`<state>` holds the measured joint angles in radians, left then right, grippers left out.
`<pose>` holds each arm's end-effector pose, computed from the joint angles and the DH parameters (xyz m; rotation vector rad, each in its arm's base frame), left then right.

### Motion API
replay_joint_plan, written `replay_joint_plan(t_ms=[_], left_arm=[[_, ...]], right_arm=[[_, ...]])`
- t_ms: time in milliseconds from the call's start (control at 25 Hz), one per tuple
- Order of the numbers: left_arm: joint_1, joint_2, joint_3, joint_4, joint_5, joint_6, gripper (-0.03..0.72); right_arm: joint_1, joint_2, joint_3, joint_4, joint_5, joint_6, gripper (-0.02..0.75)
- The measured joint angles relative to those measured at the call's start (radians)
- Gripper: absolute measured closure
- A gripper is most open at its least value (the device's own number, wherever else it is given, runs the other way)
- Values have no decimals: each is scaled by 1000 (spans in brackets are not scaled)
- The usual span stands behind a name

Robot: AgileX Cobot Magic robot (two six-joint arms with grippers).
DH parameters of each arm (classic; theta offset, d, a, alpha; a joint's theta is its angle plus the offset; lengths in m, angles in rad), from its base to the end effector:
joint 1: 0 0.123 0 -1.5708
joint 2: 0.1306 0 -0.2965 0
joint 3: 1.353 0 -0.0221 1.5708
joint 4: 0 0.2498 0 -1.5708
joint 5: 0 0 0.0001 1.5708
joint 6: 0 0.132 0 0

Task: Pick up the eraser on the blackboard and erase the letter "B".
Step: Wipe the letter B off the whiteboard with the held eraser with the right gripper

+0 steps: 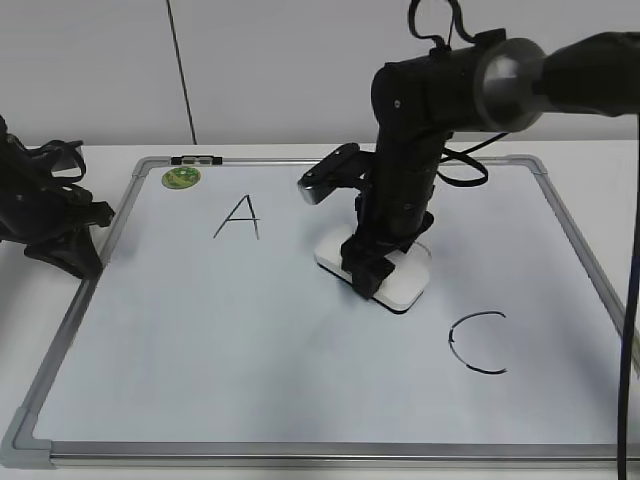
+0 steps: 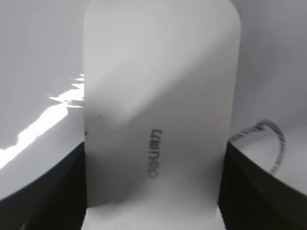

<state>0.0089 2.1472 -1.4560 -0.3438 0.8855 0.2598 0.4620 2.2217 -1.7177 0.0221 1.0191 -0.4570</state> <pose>0.4251 -0.0307 0.0981 0.0642 2.9990 -0.3944 0.4141 0.2090 0.1218 -1.3195 2.7016 0.0300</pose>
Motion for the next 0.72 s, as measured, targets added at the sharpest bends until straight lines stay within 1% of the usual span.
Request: replay_joint_plan(t_ms=[120,400,520,720], left_arm=[[0,0,0,0,0,0,655],[0,0,0,0,0,0,655],[0,0,0,0,0,0,655],[0,0,0,2,0,0,654]], right_arm=[[23,0,0,0,0,-2,199],[7,2,0,-22,-4,30,199],[-21,2,0,-28,-13,59,199],[-99,2,-2,-42,-13,103,199]])
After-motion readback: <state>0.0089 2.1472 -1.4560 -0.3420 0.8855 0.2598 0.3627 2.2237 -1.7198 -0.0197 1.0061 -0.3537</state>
